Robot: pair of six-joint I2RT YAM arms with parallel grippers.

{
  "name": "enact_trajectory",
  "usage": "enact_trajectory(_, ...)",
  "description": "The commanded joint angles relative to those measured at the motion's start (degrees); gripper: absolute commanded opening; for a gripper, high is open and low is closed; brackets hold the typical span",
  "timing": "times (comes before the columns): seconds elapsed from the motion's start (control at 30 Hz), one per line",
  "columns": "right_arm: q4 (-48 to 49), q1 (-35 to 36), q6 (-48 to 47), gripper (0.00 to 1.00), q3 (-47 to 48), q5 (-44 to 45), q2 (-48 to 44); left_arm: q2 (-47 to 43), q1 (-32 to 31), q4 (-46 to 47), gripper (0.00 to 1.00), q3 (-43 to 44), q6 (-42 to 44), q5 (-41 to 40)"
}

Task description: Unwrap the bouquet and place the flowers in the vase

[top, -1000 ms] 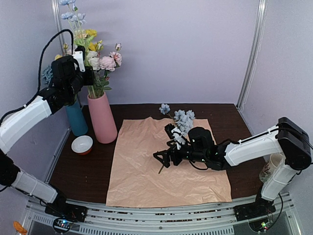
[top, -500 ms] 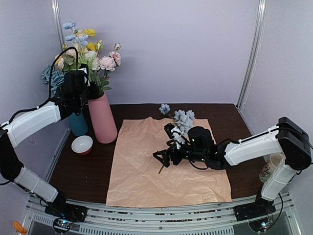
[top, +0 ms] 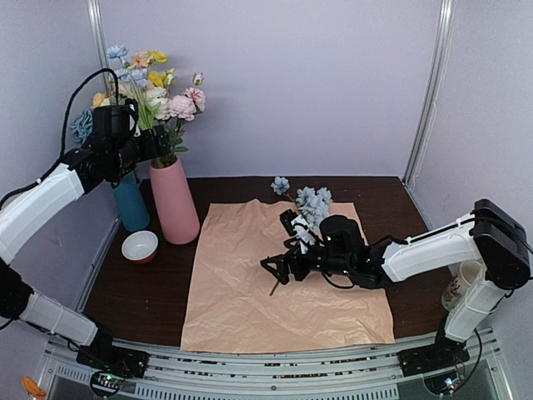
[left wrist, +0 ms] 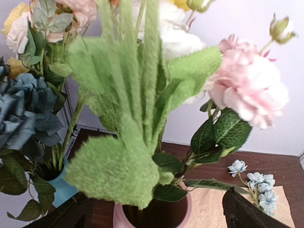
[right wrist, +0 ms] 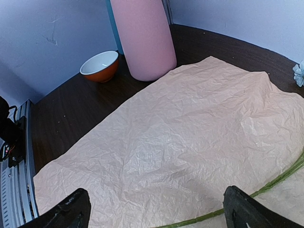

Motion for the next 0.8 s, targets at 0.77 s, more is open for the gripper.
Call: enact_trajectory(0.77, -27.32, -6.10, 21.19, 0.95, 17.04, 29.90, 4.00, -31.80, 0.30, -1.91, 0.98, -33.75, 4.47, 25.25)
